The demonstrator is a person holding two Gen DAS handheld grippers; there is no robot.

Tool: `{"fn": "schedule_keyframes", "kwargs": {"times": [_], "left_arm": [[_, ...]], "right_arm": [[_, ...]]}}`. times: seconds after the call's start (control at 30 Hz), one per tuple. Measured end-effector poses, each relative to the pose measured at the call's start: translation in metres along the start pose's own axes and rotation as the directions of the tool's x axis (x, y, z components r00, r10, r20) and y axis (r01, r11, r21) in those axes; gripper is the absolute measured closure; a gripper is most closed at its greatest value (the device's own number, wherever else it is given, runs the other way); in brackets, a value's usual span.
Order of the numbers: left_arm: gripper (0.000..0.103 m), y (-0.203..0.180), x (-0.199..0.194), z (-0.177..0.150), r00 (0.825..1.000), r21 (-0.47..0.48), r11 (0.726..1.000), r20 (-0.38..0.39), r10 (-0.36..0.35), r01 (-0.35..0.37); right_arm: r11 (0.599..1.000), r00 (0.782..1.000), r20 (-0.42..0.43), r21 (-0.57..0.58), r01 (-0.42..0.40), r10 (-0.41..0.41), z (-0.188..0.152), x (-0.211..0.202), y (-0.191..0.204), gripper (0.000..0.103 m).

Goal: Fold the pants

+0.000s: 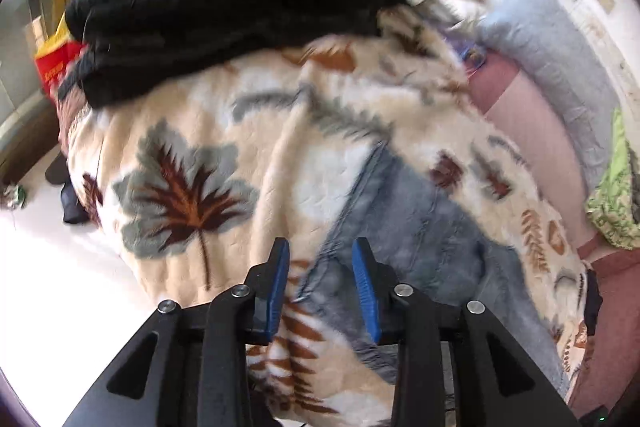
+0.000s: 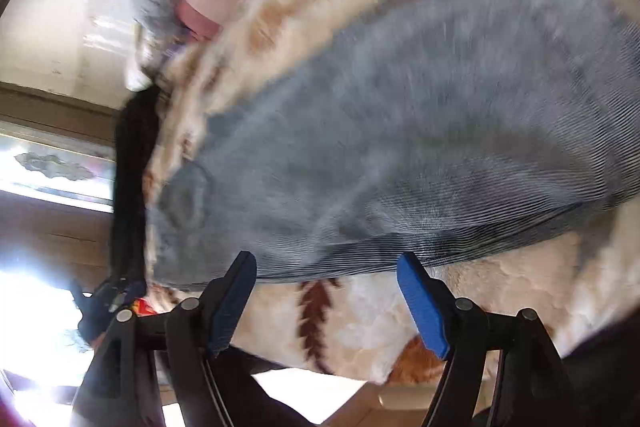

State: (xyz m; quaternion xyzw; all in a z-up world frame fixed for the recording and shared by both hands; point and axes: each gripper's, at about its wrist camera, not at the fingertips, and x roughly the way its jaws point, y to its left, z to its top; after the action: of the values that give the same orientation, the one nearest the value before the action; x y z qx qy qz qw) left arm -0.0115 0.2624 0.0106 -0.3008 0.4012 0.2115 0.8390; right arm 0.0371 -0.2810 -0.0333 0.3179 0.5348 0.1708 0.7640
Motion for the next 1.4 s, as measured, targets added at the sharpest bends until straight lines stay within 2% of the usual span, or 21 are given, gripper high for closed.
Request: {"fn": "schedule_keyframes", "kwargs": {"times": [0.07, 0.17, 0.2, 0.27, 0.3, 0.33, 0.4, 0.43, 0.57, 0.67, 0.73, 0.77, 0.83, 0.87, 0.93, 1.03, 1.1, 1.2, 1.27, 1.37, 1.4], "left_arm": [[0.057, -0.019, -0.005, -0.001, 0.999, 0.055, 0.998, 0.028, -0.038, 0.036], [0.056, -0.051, 0.000, -0.007, 0.997, 0.156, 0.986, 0.032, -0.070, 0.064], [0.056, -0.060, 0.006, -0.011, 0.996, 0.184, 0.979, 0.012, -0.090, 0.086], [0.056, -0.072, 0.025, -0.019, 0.996, 0.219, 0.972, -0.045, -0.079, 0.087], [0.056, -0.077, 0.038, -0.024, 0.995, 0.242, 0.967, -0.076, -0.060, 0.077], [0.056, -0.080, 0.050, -0.028, 0.996, 0.276, 0.960, -0.090, -0.027, 0.051], [0.056, -0.074, 0.076, -0.037, 0.986, 0.299, 0.954, -0.151, 0.067, -0.019], [0.053, -0.068, 0.083, -0.038, 0.983, 0.292, 0.956, -0.172, 0.059, -0.007], [0.054, -0.066, 0.066, -0.032, 0.988, 0.296, 0.955, -0.141, 0.061, -0.017], [0.054, -0.093, 0.039, -0.032, 0.994, 0.346, 0.935, -0.101, -0.048, 0.080], [0.051, -0.113, 0.029, -0.041, 0.985, 0.394, 0.905, -0.124, -0.124, 0.163], [0.050, -0.127, 0.029, -0.050, 0.971, 0.423, 0.877, -0.163, -0.173, 0.228], [0.048, -0.146, 0.037, -0.066, 0.955, 0.468, 0.837, -0.222, -0.199, 0.284], [0.048, -0.155, 0.046, -0.077, 0.951, 0.497, 0.817, -0.245, -0.190, 0.291], [0.048, -0.164, 0.062, -0.093, 0.951, 0.530, 0.804, -0.276, -0.137, 0.270], [0.048, -0.164, 0.080, -0.111, 0.954, 0.571, 0.784, -0.287, -0.087, 0.243], [0.048, -0.166, 0.081, -0.118, 0.961, 0.615, 0.753, -0.264, -0.082, 0.233], [0.048, -0.164, 0.079, -0.118, 0.957, 0.619, 0.745, -0.274, -0.094, 0.250], [0.048, -0.161, 0.078, -0.116, 0.953, 0.609, 0.747, -0.284, -0.108, 0.266], [0.047, -0.164, 0.084, -0.115, 0.955, 0.626, 0.736, -0.279, -0.096, 0.257], [0.045, -0.166, 0.083, -0.117, 0.957, 0.640, 0.726, -0.276, -0.088, 0.251]], "right_arm": [[1.000, 0.999, 0.049, 0.028, -0.009, 0.008, 0.007, -0.025, -0.006, 0.027], [0.993, 0.986, 0.160, 0.118, 0.028, -0.047, 0.019, -0.064, -0.038, 0.027], [0.982, 0.977, 0.207, 0.187, 0.008, -0.048, 0.022, -0.077, -0.058, 0.027], [0.957, 0.966, 0.248, 0.258, -0.133, 0.067, 0.029, -0.086, -0.093, 0.027], [0.944, 0.968, 0.234, 0.286, -0.162, 0.095, 0.032, -0.082, -0.104, 0.027], [0.934, 0.979, 0.192, 0.334, -0.128, 0.066, 0.032, -0.073, -0.123, 0.027], [0.897, 0.991, 0.099, 0.441, 0.036, -0.089, 0.021, -0.057, -0.160, 0.030], [0.896, 0.991, 0.113, 0.444, 0.016, -0.073, 0.017, -0.058, -0.167, 0.035], [0.947, 0.981, 0.173, 0.321, 0.028, -0.088, 0.023, -0.083, -0.129, 0.035], [0.980, 0.955, 0.262, 0.180, 0.089, -0.135, 0.047, -0.102, -0.084, 0.035], [0.974, 0.930, 0.292, 0.098, 0.204, -0.225, 0.078, -0.103, -0.061, 0.033], [0.968, 0.927, 0.279, 0.072, 0.241, -0.251, 0.097, -0.095, -0.056, 0.033], [0.958, 0.944, 0.166, 0.072, 0.277, -0.286, 0.135, -0.068, -0.074, 0.033], [0.958, 0.954, 0.112, 0.107, 0.267, -0.279, 0.147, -0.054, -0.088, 0.036], [0.963, 0.977, 0.035, 0.181, 0.201, -0.211, 0.160, -0.036, -0.112, 0.048], [0.968, 0.982, -0.039, 0.167, 0.186, -0.182, 0.160, -0.020, -0.122, 0.056], [0.968, 0.981, -0.014, 0.160, 0.192, -0.193, 0.161, -0.021, -0.122, 0.081], [0.982, 0.977, 0.115, 0.079, 0.169, -0.178, 0.148, -0.055, -0.095, 0.083], [0.966, 0.952, 0.169, 0.012, 0.258, -0.256, 0.130, -0.067, -0.082, 0.083], [0.916, 0.916, -0.023, -0.034, 0.400, -0.401, 0.113, -0.025, -0.110, 0.078], [0.919, 0.919, 0.024, -0.032, 0.394, -0.393, 0.107, -0.029, -0.113, 0.067]]}}
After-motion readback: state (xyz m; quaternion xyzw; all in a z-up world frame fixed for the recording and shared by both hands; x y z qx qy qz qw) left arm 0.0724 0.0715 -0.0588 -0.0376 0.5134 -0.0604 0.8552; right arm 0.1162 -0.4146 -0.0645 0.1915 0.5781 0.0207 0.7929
